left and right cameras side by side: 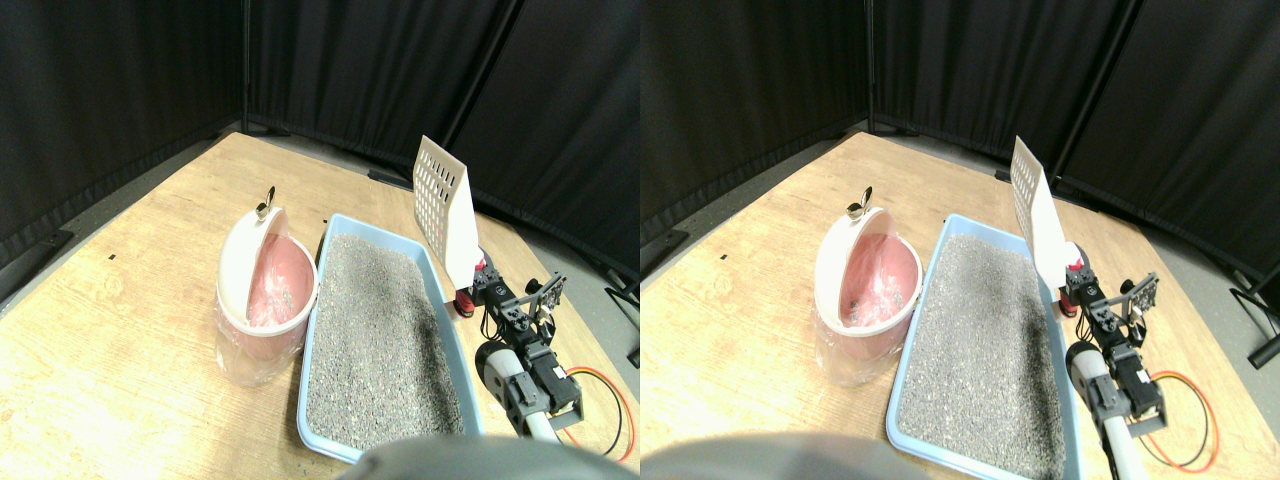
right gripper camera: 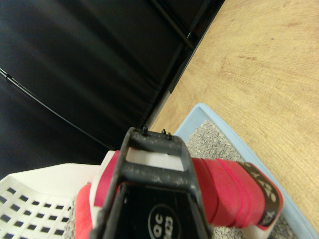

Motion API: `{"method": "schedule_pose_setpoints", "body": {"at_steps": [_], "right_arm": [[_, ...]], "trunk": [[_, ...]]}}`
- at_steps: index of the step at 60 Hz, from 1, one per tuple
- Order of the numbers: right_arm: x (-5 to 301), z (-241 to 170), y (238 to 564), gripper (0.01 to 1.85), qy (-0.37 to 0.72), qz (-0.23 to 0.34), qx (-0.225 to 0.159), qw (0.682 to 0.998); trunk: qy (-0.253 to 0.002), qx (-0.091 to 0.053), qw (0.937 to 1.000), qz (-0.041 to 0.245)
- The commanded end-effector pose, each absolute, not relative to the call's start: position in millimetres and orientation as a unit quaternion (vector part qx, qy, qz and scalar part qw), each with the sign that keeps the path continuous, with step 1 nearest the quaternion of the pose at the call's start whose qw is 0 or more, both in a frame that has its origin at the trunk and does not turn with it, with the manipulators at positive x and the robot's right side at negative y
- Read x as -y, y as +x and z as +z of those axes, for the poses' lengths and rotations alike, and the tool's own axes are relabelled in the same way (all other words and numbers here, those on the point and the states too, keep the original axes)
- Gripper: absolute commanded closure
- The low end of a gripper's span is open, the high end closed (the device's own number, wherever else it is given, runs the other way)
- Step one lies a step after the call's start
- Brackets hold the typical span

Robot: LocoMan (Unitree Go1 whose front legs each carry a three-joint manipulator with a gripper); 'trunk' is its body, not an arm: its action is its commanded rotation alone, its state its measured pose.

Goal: Scoop (unimanual)

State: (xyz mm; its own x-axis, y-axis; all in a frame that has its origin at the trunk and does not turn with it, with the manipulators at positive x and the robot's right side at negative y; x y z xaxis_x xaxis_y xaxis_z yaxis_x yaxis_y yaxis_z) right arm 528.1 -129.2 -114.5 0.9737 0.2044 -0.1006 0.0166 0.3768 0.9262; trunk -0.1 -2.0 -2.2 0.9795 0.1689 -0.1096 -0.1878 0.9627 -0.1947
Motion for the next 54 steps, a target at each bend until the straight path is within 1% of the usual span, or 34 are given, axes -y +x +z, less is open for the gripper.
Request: {"method": "schedule_pose_setpoints", "body": {"at_steps": [1, 3, 5, 12, 35, 37, 41, 44, 47, 52, 53, 54], "right_arm": [[125.2, -106.6, 531.4, 1.81, 0.578, 0.073, -0.087, 0.808], [125.3, -107.5, 532.3, 1.81, 0.597, 0.067, -0.09, 0.794], [125.1, -107.5, 532.3, 1.81, 0.602, 0.062, -0.09, 0.791], [125.5, -107.8, 533.4, 1.81, 0.587, 0.07, -0.086, 0.802], [127.5, -108.3, 536.4, 1.81, 0.568, 0.076, -0.082, 0.815], [127.3, -107.9, 535.8, 1.81, 0.555, 0.076, -0.074, 0.825], [128.1, -107.8, 536.0, 1.81, 0.508, 0.096, -0.049, 0.855], [128.4, -107.4, 536.1, 1.81, 0.495, 0.097, -0.043, 0.862], [129.3, -105.7, 535.9, 1.81, 0.462, 0.098, -0.02, 0.881], [131.0, -101.6, 536.1, 1.81, 0.407, 0.109, -0.001, 0.907], [131.0, -101.6, 536.1, 1.81, 0.407, 0.109, -0.001, 0.907], [131.3, -99.4, 535.4, 1.81, 0.378, 0.11, 0.009, 0.919]], "trunk": [[-0.109, -0.047, 0.9881, 0.098], [-0.109, -0.047, 0.9881, 0.098], [-0.109, -0.048, 0.988, 0.098], [-0.109, -0.048, 0.9881, 0.097], [-0.107, -0.05, 0.9882, 0.097], [-0.107, -0.05, 0.9882, 0.097], [-0.107, -0.05, 0.9882, 0.097], [-0.107, -0.05, 0.9882, 0.097], [-0.107, -0.05, 0.9882, 0.097], [-0.107, -0.05, 0.9882, 0.097], [-0.107, -0.05, 0.9882, 0.097], [-0.107, -0.05, 0.9882, 0.097]]}}
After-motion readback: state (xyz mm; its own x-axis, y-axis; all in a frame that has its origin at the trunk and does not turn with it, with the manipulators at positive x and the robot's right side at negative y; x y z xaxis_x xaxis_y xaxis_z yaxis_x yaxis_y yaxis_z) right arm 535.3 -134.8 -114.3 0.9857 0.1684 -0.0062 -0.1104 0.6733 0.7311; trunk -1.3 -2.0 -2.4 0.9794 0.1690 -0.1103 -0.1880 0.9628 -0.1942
